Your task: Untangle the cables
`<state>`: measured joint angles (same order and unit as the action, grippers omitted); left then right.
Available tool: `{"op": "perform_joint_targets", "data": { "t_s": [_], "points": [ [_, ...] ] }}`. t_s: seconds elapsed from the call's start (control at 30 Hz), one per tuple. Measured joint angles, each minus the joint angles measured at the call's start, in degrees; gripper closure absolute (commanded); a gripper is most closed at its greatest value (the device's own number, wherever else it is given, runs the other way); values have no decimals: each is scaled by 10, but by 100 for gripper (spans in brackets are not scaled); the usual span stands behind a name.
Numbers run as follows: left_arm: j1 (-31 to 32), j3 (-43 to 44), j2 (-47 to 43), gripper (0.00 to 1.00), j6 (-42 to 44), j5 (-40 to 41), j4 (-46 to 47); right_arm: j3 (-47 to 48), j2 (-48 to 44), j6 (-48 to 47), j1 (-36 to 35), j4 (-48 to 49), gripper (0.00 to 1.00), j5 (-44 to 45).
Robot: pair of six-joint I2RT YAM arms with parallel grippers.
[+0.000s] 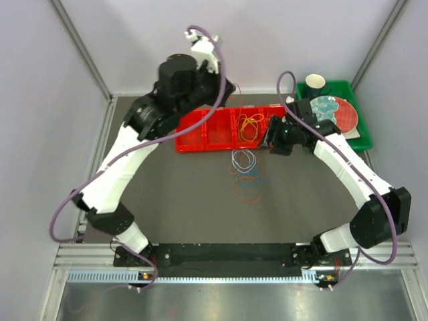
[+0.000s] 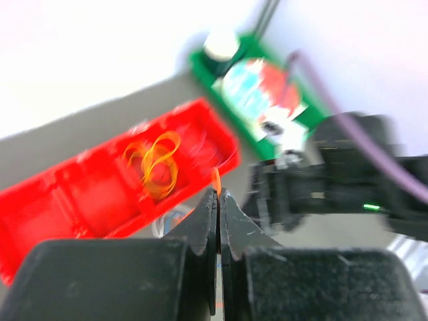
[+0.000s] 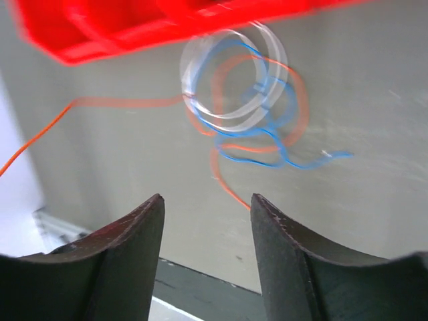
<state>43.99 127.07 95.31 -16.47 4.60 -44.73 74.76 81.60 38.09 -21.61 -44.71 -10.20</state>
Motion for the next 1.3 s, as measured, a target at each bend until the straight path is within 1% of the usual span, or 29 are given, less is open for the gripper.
{"op": "perform_joint_targets", "data": {
  "t_s": [0.07,0.1,0.2,0.33,0.47,0.57,0.67,0.77,0.93,1.03,1.3],
  "points": [
    [0,-29,-46,100,-11,-11,35,4,0,0,0,31,41,-30],
    [0,-33,-53,100,-13,-12,37,4,-1,1,0,42,40,-43],
    [0,-89,-98,100,-21,-7,66,3,-2,6,0,87,37,-88],
    [0,-145,-117,100,-32,-2,80,2,-12,11,0,141,32,-137],
    [0,-174,-115,100,-39,0,79,3,-21,15,0,165,32,-158],
    [0,-177,-115,100,-44,0,82,4,-17,29,-1,153,33,-148],
    [0,-178,-117,100,-47,0,89,19,3,63,-2,97,34,-108],
    [0,-186,-122,100,-51,0,92,22,38,108,-3,60,36,-90],
    [0,-209,-138,100,-63,-3,102,32,101,172,-7,11,34,-79],
    [0,-225,-150,100,-66,-5,107,59,143,198,-11,-15,33,-80],
    [0,-245,-172,100,-78,-5,113,71,218,283,-12,-11,31,-121]
  ]
}}
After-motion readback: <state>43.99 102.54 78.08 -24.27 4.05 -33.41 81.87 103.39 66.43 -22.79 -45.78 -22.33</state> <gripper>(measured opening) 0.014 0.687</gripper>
